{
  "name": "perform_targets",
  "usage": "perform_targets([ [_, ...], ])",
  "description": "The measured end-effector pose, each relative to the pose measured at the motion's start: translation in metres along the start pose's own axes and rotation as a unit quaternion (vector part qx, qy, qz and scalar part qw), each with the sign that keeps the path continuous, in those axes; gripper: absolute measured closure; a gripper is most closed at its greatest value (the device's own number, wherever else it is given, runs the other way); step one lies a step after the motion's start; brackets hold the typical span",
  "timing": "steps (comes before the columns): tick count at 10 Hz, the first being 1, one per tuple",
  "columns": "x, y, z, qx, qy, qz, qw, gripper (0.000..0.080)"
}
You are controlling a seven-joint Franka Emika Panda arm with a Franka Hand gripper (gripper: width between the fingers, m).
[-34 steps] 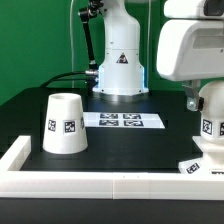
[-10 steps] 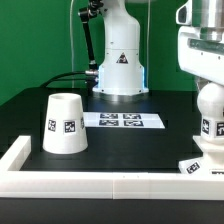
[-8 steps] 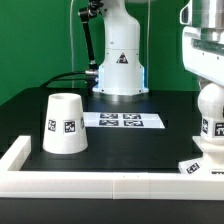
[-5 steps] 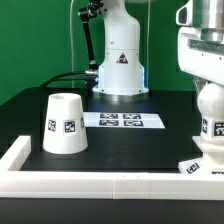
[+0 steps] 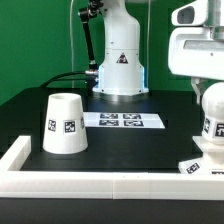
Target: Assemble lamp
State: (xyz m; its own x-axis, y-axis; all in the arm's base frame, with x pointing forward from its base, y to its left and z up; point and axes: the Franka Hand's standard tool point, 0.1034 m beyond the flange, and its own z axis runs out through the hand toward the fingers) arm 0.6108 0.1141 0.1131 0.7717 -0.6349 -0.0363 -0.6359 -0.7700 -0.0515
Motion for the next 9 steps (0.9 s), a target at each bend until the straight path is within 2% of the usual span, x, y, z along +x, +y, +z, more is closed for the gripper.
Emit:
perform_targets([
  [4, 0.0016, 0.0011, 0.0009, 0.0, 0.002, -0.143, 0.99, 0.0101],
  [5, 0.005, 0.0013, 0.0018, 0.006, 0.018, -0.222, 0.975, 0.0101],
  [9, 0.0086, 0.0045, 0.0006, -0.008, 0.029, -0.439, 0.898, 0.0101],
])
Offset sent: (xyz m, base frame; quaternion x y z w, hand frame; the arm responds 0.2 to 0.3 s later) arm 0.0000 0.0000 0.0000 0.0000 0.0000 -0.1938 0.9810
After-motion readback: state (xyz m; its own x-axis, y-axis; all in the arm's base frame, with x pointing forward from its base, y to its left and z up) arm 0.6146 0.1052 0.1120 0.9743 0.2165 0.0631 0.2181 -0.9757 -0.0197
